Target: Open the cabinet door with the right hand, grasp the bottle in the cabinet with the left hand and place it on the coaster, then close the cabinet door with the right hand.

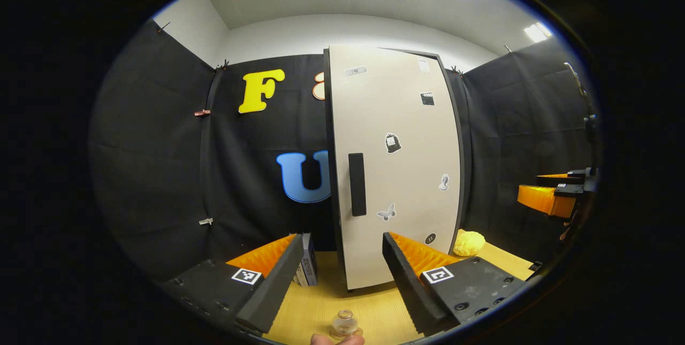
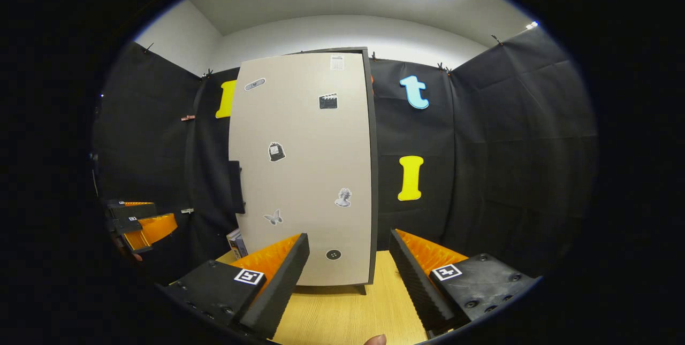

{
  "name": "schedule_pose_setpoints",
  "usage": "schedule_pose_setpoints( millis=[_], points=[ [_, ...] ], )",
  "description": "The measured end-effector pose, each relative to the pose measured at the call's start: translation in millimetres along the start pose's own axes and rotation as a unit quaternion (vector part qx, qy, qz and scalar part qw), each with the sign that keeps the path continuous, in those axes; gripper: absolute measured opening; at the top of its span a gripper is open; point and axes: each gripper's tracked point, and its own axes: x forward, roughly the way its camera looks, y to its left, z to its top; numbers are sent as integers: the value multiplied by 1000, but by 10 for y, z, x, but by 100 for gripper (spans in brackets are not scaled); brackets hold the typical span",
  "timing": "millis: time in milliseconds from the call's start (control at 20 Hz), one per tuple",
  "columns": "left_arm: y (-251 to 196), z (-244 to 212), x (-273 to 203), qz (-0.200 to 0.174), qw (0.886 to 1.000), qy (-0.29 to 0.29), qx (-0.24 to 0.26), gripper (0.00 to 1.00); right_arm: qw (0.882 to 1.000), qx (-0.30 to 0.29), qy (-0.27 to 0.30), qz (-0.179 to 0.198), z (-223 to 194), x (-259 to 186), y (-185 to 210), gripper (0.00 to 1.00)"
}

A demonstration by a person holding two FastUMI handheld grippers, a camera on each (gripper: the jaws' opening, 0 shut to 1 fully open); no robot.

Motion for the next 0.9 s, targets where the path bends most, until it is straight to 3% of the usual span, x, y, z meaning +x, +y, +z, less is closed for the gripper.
schedule_pose_setpoints(
  millis=[900],
  points=[
    [-9,35,-13,3,1000,-2,2,93,1000,-1,-1,-1,7,-26,-21,98]
  ],
)
